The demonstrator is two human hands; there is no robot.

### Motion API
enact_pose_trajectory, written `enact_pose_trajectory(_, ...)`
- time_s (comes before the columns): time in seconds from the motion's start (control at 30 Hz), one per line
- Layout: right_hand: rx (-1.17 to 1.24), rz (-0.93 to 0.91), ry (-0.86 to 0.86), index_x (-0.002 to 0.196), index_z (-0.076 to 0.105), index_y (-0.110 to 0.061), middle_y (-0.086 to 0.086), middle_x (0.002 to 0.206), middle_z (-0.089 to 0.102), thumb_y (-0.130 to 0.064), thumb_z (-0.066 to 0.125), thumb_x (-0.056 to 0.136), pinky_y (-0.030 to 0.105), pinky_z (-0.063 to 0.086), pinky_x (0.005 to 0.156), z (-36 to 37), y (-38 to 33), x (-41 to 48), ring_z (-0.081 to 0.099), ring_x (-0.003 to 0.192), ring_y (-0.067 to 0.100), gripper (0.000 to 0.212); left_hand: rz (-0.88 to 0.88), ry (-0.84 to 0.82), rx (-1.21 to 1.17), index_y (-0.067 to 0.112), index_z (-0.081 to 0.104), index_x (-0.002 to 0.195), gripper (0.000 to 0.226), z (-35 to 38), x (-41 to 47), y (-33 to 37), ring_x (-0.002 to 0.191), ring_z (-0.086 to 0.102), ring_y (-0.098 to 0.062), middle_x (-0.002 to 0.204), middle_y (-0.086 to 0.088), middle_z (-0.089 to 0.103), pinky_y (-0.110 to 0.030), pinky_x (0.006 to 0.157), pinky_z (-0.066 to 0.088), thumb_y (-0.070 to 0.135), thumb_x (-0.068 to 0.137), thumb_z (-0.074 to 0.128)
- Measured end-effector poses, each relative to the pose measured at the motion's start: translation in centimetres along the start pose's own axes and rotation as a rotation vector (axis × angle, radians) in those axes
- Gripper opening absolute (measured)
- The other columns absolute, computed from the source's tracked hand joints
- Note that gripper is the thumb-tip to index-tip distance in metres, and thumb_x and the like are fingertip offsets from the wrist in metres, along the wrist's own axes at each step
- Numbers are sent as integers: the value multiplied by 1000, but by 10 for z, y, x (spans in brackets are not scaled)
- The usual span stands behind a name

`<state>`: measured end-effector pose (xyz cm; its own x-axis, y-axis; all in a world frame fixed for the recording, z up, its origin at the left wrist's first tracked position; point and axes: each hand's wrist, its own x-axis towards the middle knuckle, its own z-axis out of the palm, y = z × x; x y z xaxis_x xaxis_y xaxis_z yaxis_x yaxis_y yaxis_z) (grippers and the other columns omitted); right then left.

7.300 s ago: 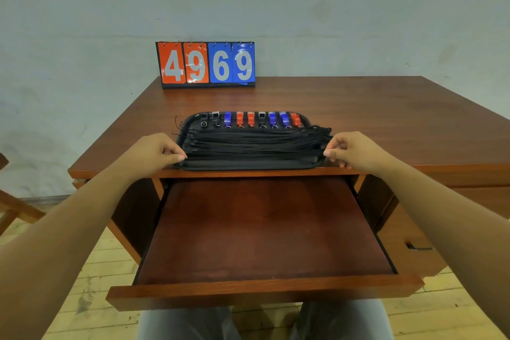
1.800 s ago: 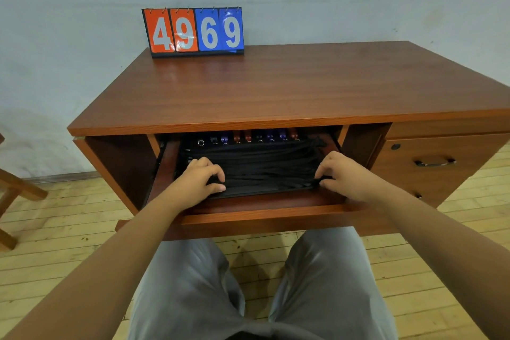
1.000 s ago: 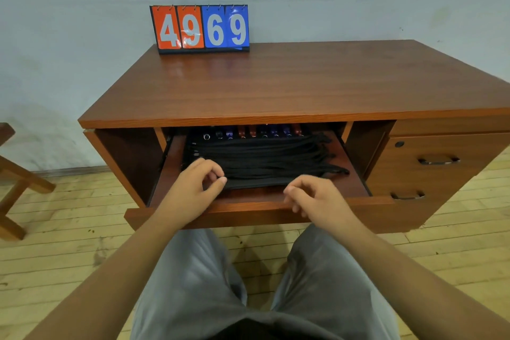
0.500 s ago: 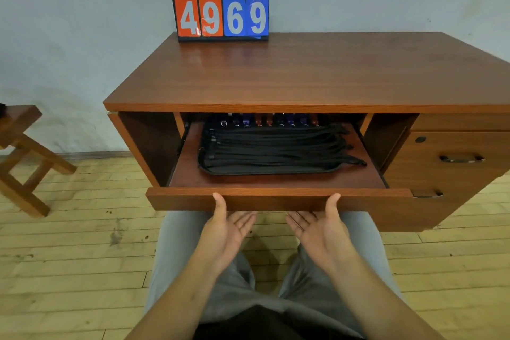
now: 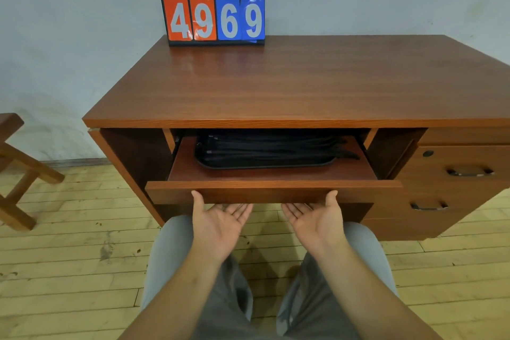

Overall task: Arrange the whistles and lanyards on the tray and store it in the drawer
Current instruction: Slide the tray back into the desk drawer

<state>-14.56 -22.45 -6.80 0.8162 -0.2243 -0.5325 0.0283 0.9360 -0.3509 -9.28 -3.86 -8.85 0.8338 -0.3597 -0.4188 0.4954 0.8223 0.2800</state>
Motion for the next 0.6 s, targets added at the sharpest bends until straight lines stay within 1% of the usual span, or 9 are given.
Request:
enact_pose_trajectory(0.07, -6, -3, 10, 158, 13, -6, 28, 157, 29, -63, 40, 98, 55, 25, 121, 6, -4, 15, 32, 145, 43, 87, 7, 23, -3, 4, 43, 132, 81, 6, 13, 5, 134, 41, -45, 138, -32, 47, -56, 116, 28, 70, 85, 50)
enact_pose_trajectory(0.2, -28, 1, 25, 158, 11, -2, 30, 157, 29, -61, 40, 98, 55, 26, 120, 17, -15, 43, 31, 145, 44, 89, 31, 88, 57, 1, 30, 145, 83, 15, 39, 21, 136, 40, -42, 140, -32, 44, -53, 116, 30, 64, 92, 46)
enact_pose_trajectory(0.37, -90, 12, 37, 156, 16, -1, 30, 153, 35, -58, 39, 100, 54, 29, 120, 36, -29, 71, 35, 144, 44, 84, 31, 122, 159, 2, 34, 147, 75, 24, 69, 44, 127, 51, -41, 134, -31, 52, -48, 107, 42, 57, 96, 45)
enact_pose_trajectory(0.43, -95, 28, 29, 155, 19, -1, 30, 150, 39, -58, 41, 100, 53, 30, 119, 41, -33, 83, 37, 142, 44, 82, 14, 130, 189, -2, 33, 145, 75, 30, 78, 51, 126, 53, -41, 133, -32, 53, -46, 106, 44, 55, 97, 44)
enact_pose_trajectory(0.53, -97, 53, -5, 154, 23, 1, 32, 144, 45, -57, 41, 100, 53, 31, 118, 47, -40, 98, 41, 139, 44, 82, -14, 129, 202, -7, 27, 146, 76, 39, 93, 62, 126, 51, -43, 136, -34, 49, -46, 100, 48, 51, 99, 42)
enact_pose_trajectory(0.6, -103, 62, -11, 153, 23, 3, 32, 143, 46, -57, 41, 100, 52, 32, 118, 52, -43, 105, 42, 138, 44, 82, -23, 151, 201, -5, 24, 148, 75, 45, 102, 68, 128, 49, -46, 142, -36, 41, -45, 95, 51, 49, 100, 42)
